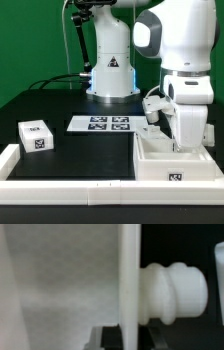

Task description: Assemble cabinet

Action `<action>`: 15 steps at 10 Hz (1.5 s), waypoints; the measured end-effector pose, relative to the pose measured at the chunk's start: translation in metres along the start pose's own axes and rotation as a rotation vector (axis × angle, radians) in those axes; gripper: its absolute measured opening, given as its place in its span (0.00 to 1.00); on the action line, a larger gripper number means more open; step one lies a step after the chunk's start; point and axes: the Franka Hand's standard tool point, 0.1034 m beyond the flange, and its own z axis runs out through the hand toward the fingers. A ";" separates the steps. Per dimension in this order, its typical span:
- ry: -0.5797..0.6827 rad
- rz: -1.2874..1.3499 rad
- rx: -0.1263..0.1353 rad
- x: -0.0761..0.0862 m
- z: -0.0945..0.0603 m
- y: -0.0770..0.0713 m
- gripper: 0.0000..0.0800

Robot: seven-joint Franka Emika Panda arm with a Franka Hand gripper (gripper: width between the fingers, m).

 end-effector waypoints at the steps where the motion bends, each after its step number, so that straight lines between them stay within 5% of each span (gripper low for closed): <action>1: -0.001 0.009 -0.001 0.000 -0.001 0.002 0.04; 3: -0.001 0.010 0.001 -0.001 0.000 0.001 0.04; 5: -0.001 0.010 0.001 -0.001 0.000 0.001 0.34; 6: -0.001 0.011 0.001 -0.001 0.000 0.002 0.57; 7: -0.001 0.016 -0.006 -0.003 -0.005 0.003 0.57; 8: -0.002 0.021 -0.014 -0.004 -0.012 0.002 0.79; 9: 0.000 0.036 -0.027 -0.005 -0.020 -0.002 0.79; 10: 0.003 0.062 -0.039 -0.004 -0.029 -0.009 0.95; 13: 0.011 0.157 -0.064 0.006 -0.054 -0.041 1.00; 15: 0.019 0.285 -0.053 0.026 -0.052 -0.069 1.00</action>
Offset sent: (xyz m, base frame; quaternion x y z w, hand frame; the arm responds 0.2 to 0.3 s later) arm 0.0000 0.0000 0.0000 0.0000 0.0000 0.0000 1.0000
